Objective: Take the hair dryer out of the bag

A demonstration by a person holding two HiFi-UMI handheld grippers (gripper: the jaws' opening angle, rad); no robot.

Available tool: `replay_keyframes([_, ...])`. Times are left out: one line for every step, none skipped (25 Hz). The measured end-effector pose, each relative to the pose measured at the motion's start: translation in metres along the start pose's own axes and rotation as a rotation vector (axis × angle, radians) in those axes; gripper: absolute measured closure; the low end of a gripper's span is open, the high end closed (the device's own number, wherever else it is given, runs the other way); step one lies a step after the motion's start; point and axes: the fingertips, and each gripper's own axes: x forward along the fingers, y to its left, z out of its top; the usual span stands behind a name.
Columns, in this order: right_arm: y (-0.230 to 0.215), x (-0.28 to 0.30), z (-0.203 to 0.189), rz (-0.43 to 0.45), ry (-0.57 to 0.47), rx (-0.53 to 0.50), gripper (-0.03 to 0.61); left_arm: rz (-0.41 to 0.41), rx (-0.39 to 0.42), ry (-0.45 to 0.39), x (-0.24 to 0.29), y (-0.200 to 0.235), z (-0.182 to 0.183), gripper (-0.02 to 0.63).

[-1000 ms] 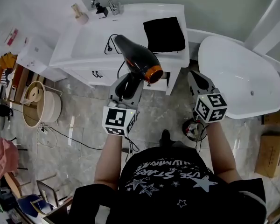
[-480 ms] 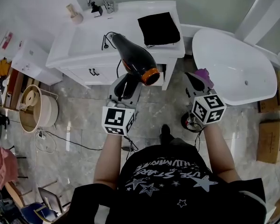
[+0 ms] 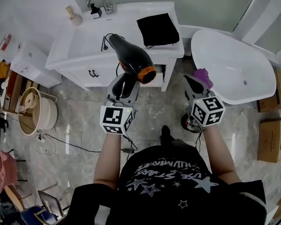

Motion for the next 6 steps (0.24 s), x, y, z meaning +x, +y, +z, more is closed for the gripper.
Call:
replay_keyframes([-0.0002, 0.0013, 0.0011, 0.001, 0.000, -0.001, 0.573, 0.000, 0.000, 0.000, 0.0005, 0.0006, 0.0001, 0.430])
replay_keyframes([-0.0004, 0.0026, 0.0021, 0.002, -0.001, -0.001, 0.573, 0.000, 0.000, 0.000, 0.0012, 0.0009, 0.0003, 0.430])
replay_keyframes([-0.0007, 0.0038, 0.0029, 0.003, -0.002, 0.001, 0.573, -0.002, 0.001, 0.000, 0.0019, 0.0009, 0.0007, 0.430])
replay_keyframes([-0.0010, 0.0050, 0.0035, 0.005, -0.002, 0.002, 0.574, -0.003, 0.002, -0.001, 0.0027, 0.0008, 0.0010, 0.430])
replay_keyframes([-0.0012, 0.0061, 0.0041, 0.006, -0.002, 0.003, 0.574, -0.005, 0.003, -0.002, 0.0034, 0.0006, 0.0015, 0.430])
replay_keyframes([-0.0014, 0.0073, 0.0047, 0.007, -0.002, 0.004, 0.572, -0.006, 0.004, -0.003, 0.0042, 0.0004, 0.0020, 0.430])
